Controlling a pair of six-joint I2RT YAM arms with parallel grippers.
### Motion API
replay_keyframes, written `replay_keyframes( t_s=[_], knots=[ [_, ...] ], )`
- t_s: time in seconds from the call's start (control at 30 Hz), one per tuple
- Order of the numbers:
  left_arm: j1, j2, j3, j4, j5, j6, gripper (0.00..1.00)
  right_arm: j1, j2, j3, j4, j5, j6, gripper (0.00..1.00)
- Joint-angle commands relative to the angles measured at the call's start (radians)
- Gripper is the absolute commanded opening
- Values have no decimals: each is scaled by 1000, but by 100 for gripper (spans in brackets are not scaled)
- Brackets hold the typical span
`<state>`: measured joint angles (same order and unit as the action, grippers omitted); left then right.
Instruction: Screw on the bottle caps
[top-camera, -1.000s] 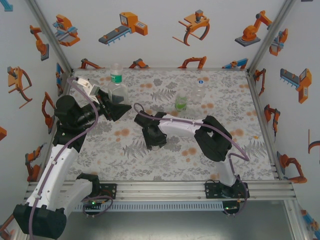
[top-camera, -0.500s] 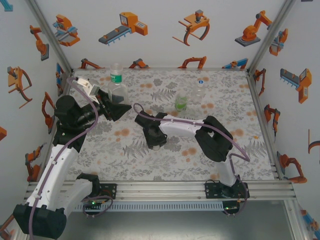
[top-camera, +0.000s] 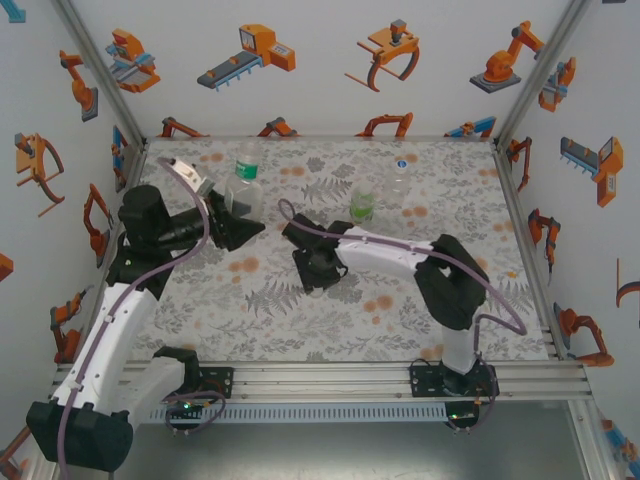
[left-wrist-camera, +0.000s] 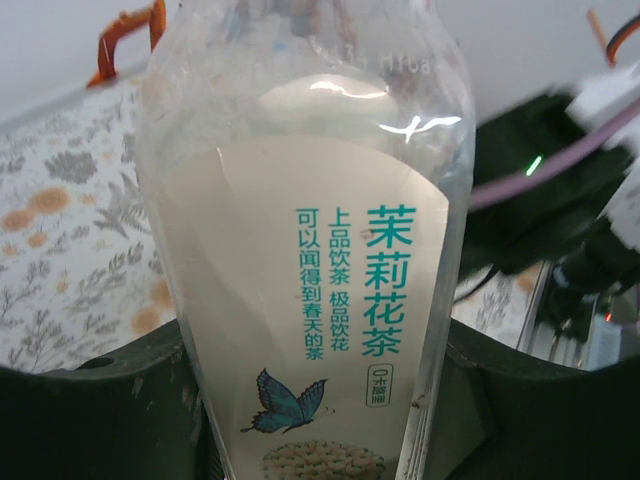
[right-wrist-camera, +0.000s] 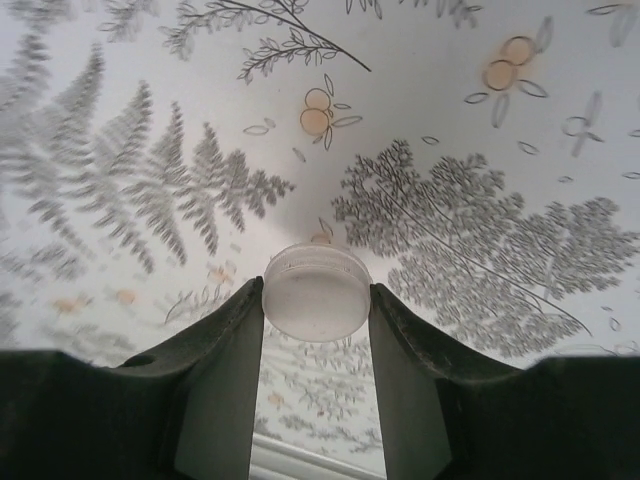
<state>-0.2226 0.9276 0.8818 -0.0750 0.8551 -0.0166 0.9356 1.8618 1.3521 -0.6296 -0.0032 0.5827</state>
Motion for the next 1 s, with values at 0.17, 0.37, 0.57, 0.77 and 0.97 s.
replay_keyframes(
  t_s=[0.17, 0.37, 0.57, 0.77, 0.97],
  knots=[
    [-70, 61, 111, -418, 40, 499, 8, -182, -376, -121, 108, -262, -234, 22],
    [-144, 111, 169, -536, -7, 651, 5, -336, -620, -168, 264, -474, -348, 15],
    [-222, 148, 200, -609, -99, 759, 4, -372, -694, -70, 261, -727, -571, 15],
    [-348, 203, 259, -731, -198, 853, 3, -371, -661, 62, 124, -948, -821, 14],
    [-414, 228, 301, -735, -227, 859, 3, -371, -653, 99, -9, -1018, -1064, 13]
  ],
)
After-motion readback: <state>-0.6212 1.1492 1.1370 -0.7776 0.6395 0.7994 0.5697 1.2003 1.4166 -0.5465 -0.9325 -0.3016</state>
